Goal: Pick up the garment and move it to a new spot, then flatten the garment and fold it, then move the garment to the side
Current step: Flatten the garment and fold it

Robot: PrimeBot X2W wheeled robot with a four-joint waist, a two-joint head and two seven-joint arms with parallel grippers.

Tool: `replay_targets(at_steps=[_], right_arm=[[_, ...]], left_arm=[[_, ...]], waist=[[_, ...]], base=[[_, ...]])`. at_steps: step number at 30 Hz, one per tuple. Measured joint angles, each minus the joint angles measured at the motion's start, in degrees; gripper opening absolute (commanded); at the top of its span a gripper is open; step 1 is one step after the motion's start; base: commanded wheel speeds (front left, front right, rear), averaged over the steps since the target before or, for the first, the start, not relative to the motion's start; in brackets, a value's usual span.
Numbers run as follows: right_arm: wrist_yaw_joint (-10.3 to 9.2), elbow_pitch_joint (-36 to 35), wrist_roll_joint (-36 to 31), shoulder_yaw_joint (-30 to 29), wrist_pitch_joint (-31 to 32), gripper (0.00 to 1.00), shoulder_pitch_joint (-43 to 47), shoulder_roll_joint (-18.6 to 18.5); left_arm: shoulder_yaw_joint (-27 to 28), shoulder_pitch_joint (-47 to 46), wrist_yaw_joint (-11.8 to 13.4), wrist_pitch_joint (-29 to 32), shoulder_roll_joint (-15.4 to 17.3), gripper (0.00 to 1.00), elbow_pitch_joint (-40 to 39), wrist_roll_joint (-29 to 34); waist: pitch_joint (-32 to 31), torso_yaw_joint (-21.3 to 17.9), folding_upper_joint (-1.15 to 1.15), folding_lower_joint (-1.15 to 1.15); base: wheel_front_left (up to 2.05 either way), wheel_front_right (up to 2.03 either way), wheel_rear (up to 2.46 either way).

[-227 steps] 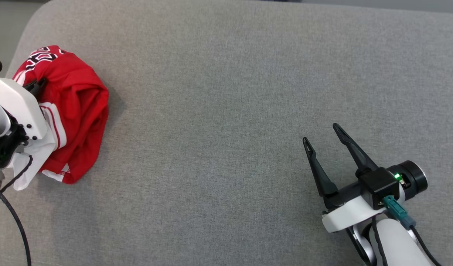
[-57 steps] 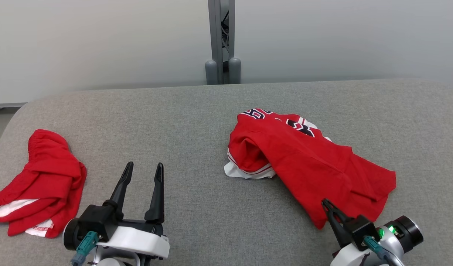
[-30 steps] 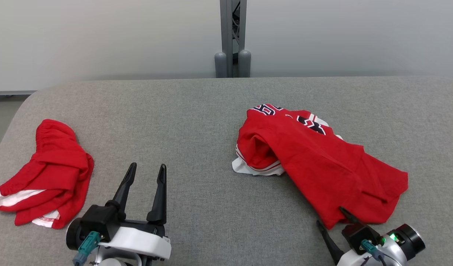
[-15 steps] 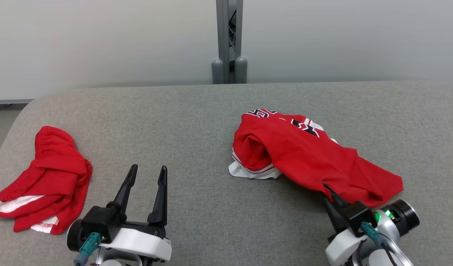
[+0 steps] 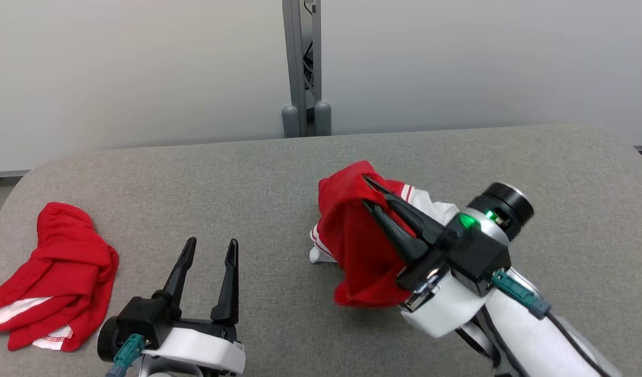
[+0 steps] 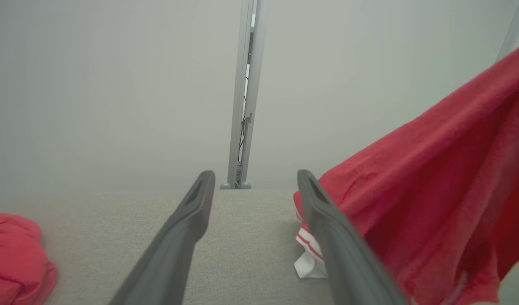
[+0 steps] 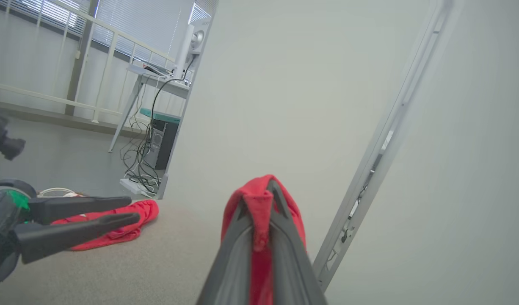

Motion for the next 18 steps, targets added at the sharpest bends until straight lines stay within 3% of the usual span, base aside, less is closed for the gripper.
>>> replay_targets(at_steps=[4,9,12,18], right_arm=[[0.0,-3.5,7.8,3.8,0.0,0.0,-7.4,0.0],[0.0,-4.6,14.5,1.6,0.0,0.0,-12.8,-1.0],[0.0,0.0,15.9,-3.6,0.0,0.0,-15.2,-3.3],[-0.01,20.3,17.1,-10.5,3.3,0.0,-15.7,-7.9]], left_arm=[[0.0,0.0,0.5,0.0,0.0,1.0,-0.3,-0.5],[0.0,0.1,1.0,0.0,0.0,1.0,-0.4,-0.9],[-0.1,0.1,1.0,0.0,0.0,1.0,-0.4,-1.0],[-0.9,-0.2,0.6,0.0,0.0,1.0,-0.4,-1.2]], waist=[[0.0,0.1,0.0,0.0],[0.3,0.5,0.0,0.0],[0.8,0.9,0.0,0.0],[2.5,1.7,0.0,0.0]], base=[[0.0,0.0,0.0],[0.0,0.0,0.0],[0.0,0.0,0.0],[0.0,0.0,0.0]])
